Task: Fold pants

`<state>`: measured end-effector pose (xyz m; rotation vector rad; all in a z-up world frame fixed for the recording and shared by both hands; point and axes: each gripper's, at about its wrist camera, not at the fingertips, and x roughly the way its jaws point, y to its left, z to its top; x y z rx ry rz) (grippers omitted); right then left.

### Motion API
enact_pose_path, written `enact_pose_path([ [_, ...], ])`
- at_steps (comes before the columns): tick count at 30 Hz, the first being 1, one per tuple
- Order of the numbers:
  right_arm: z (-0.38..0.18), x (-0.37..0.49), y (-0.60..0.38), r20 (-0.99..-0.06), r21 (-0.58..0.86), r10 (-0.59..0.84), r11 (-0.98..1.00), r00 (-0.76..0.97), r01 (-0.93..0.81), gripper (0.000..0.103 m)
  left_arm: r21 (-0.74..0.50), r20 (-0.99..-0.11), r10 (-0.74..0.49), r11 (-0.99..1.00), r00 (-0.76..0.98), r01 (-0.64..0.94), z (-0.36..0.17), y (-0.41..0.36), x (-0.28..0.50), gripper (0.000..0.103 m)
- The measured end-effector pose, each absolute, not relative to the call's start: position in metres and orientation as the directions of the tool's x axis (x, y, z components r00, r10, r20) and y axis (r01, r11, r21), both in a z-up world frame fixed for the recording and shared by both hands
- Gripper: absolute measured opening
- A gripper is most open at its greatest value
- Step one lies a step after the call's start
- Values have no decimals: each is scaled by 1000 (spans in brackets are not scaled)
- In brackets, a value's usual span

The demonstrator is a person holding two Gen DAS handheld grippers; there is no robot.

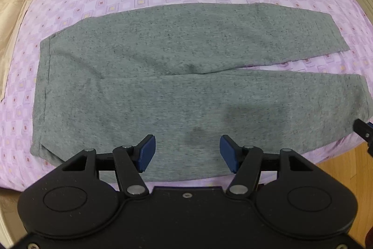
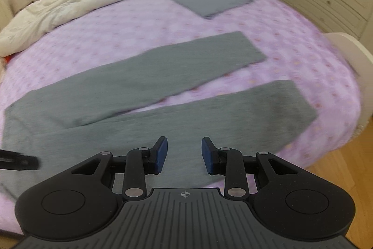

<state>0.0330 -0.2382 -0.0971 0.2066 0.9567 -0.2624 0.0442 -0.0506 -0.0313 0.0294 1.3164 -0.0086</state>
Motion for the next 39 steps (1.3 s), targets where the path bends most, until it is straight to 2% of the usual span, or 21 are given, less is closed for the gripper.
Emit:
enact_pose_path([
  [5, -115, 33, -313, -844, -12, -189, 942, 503, 335, 32, 40, -970, 42, 999, 239, -16, -33, -91, 44, 65],
  [10, -134, 37, -393, -861, -19, -209, 924, 463, 382, 32, 46, -974, 56, 998, 220, -53, -40, -132, 43, 65],
  [15, -150, 58, -453, -856, 78, -131, 923, 500, 376, 32, 62, -977, 76, 995, 198, -77, -46, -165, 41, 65],
  [20, -165, 87, -481, -832, 151, -34, 947, 554, 285, 32, 88, -974, 112, 988, 197, -124, -44, -183, 40, 65],
  [33, -213, 126, -511, -855, 319, 158, 911, 494, 261, 32, 132, -970, 172, 966, 173, -222, -44, -190, 43, 65],
  [34, -213, 127, -511, -855, 327, 167, 908, 491, 262, 30, 134, -970, 173, 966, 171, -221, -44, -191, 43, 65],
  [35, -211, 126, -511, -849, 340, 181, 907, 497, 250, 19, 134, -970, 173, 966, 170, -219, -44, -192, 43, 65],
  [36, -209, 125, -509, -844, 342, 189, 910, 501, 233, 4, 134, -970, 172, 967, 170, -216, -45, -193, 44, 65],
  [39, -186, 115, -493, -845, 299, 172, 937, 507, 180, 4, 125, -973, 160, 971, 168, -203, -47, -196, 47, 65],
])
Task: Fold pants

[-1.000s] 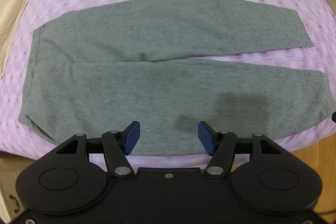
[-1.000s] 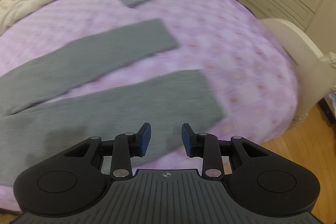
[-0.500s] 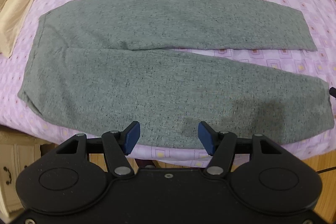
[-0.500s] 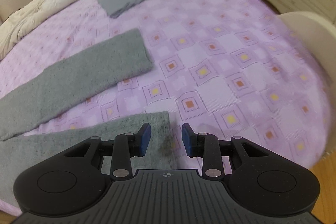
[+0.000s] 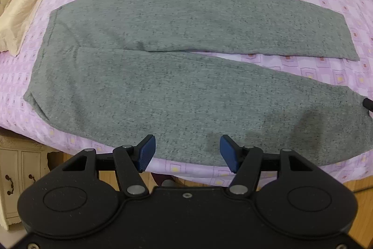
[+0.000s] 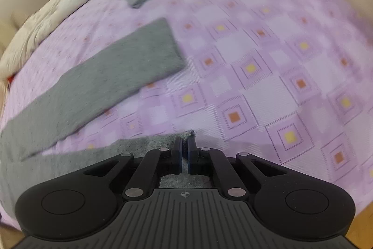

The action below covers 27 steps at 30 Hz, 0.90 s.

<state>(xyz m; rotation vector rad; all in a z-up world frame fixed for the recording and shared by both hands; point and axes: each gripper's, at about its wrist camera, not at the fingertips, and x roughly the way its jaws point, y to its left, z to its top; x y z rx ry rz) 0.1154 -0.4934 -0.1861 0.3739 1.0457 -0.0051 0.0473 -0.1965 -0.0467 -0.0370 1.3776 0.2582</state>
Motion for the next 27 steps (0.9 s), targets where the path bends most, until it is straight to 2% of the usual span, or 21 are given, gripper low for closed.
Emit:
enact_pose_path([
  [3, -138, 93, -471, -822, 339, 242, 935, 516, 102, 4, 116, -974, 148, 976, 169, -183, -48, -201, 50, 65],
  [6, -78, 62, -454, -749, 474, 388, 880, 537, 24, 4, 111, -975, 141, 979, 173, -171, -48, -202, 51, 65],
  [8, -64, 60, -460, -716, 500, 392, 865, 577, 34, 4, 104, -976, 135, 979, 172, -177, -50, -200, 51, 65],
  [12, -103, 106, -482, -817, 301, 160, 938, 554, 173, 4, 90, -980, 121, 977, 160, -192, -54, -197, 51, 65],
  [15, -158, 145, -495, -878, 188, 61, 956, 474, 224, 4, 93, -977, 127, 977, 169, -193, -51, -195, 46, 65],
  [19, -193, 162, -497, -905, 147, 37, 962, 423, 230, 5, 100, -976, 138, 971, 171, -216, -49, -190, 42, 65],
  [22, -182, 146, -500, -866, 132, 10, 969, 500, 210, 5, 100, -977, 141, 965, 161, -242, -50, -186, 40, 65],
  [24, -169, 129, -506, -845, 178, 37, 961, 534, 214, 10, 96, -978, 138, 963, 154, -252, -52, -184, 41, 65],
  [27, -154, 94, -514, -826, 223, 71, 952, 559, 208, 10, 88, -979, 129, 965, 156, -247, -53, -187, 43, 65],
])
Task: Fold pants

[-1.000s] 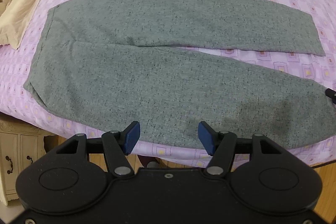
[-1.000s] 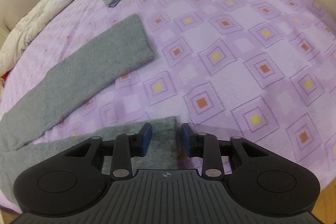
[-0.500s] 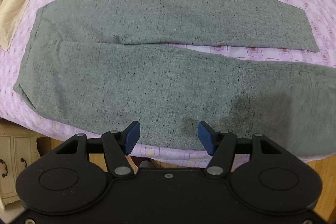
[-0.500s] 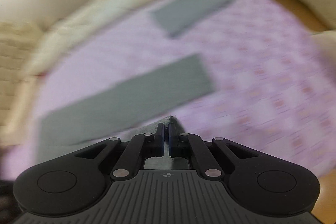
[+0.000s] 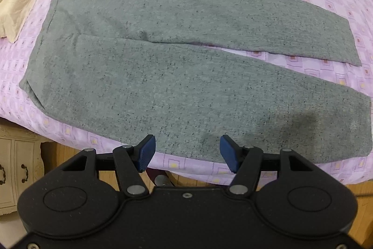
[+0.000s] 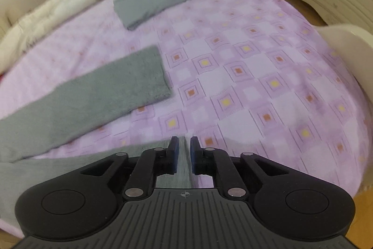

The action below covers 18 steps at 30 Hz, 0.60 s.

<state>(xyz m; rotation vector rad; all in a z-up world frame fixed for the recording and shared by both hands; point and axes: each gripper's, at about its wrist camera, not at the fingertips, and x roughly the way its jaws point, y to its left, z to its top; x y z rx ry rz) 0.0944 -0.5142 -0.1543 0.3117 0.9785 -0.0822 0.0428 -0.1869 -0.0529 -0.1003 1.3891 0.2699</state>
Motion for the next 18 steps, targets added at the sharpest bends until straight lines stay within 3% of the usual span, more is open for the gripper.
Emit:
enact_pose_path([
  [10, -183, 32, -506, -878, 181, 82, 969, 472, 168, 12, 90, -974, 120, 983, 190, -163, -48, -207, 42, 65],
  [12, -187, 29, -501, -874, 189, 101, 972, 475, 141, 27, 90, -975, 120, 983, 187, -162, -48, -208, 41, 65],
  [18, -195, 42, -501, -845, 243, 148, 962, 514, 122, 32, 101, -973, 130, 983, 193, -155, -47, -213, 37, 65],
])
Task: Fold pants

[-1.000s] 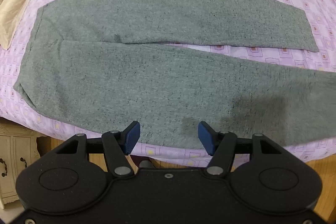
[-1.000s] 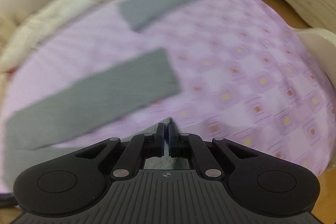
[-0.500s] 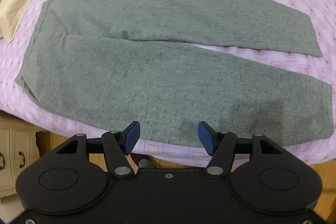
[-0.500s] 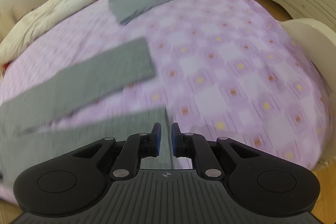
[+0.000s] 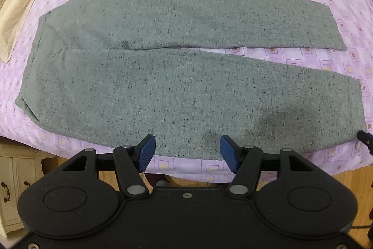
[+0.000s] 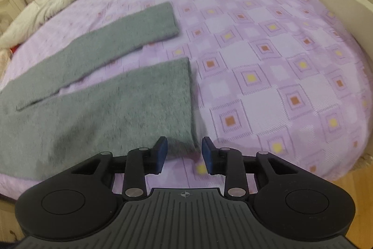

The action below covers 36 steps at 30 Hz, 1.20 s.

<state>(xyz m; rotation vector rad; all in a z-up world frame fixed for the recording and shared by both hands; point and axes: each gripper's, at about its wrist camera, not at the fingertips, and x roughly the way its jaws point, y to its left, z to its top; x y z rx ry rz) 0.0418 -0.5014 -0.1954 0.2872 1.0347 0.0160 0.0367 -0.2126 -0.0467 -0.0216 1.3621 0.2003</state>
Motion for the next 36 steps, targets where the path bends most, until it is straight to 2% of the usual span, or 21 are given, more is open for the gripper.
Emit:
enact_pose_path([
  [2, -199, 48, -498, -860, 238, 159, 966, 486, 105, 31, 105, -972, 134, 982, 195, -154, -46, -213, 36, 65],
  [4, -188, 51, -489, -867, 234, 179, 970, 466, 61, 11, 106, -972, 136, 981, 193, -161, -46, -212, 35, 65],
  [5, -179, 50, -485, -859, 255, 216, 967, 463, 22, 5, 107, -972, 138, 981, 192, -164, -46, -212, 34, 65],
  [7, -160, 49, -479, -854, 262, 247, 965, 459, -32, 3, 111, -971, 144, 979, 191, -173, -46, -210, 32, 65],
  [11, -169, 60, -496, -909, 28, -6, 997, 416, 77, 2, 99, -974, 136, 975, 182, -197, -47, -208, 30, 65],
  [13, -183, 63, -512, -922, -36, -89, 989, 377, 146, 2, 94, -975, 130, 976, 180, -194, -48, -210, 30, 65],
  [15, -180, 56, -521, -913, 15, -62, 983, 404, 184, 4, 97, -973, 132, 979, 189, -182, -47, -212, 28, 65],
  [19, -165, 26, -526, -854, 231, 96, 951, 512, 207, 6, 106, -970, 141, 978, 196, -178, -47, -212, 27, 65],
  [20, -166, 22, -523, -854, 260, 120, 942, 507, 214, 13, 104, -972, 139, 978, 189, -183, -49, -211, 27, 65],
  [23, -181, 12, -511, -877, 283, 152, 929, 456, 236, 23, 101, -975, 136, 975, 174, -196, -51, -208, 27, 65],
  [26, -196, 11, -496, -882, 331, 209, 913, 422, 238, 24, 107, -973, 143, 975, 181, -196, -49, -206, 23, 65],
  [28, -197, 13, -490, -866, 367, 231, 896, 444, 250, 27, 110, -972, 148, 973, 182, -200, -48, -205, 22, 65],
  [30, -197, 20, -491, -846, 406, 238, 868, 477, 285, 36, 112, -972, 151, 972, 182, -207, -48, -202, 20, 65],
  [32, -200, 29, -494, -838, 433, 234, 835, 493, 339, 40, 116, -971, 157, 969, 180, -219, -48, -199, 17, 65],
  [36, -200, 45, -494, -833, 417, 190, 833, 519, 364, 40, 116, -972, 163, 960, 171, -256, -48, -188, 14, 65],
])
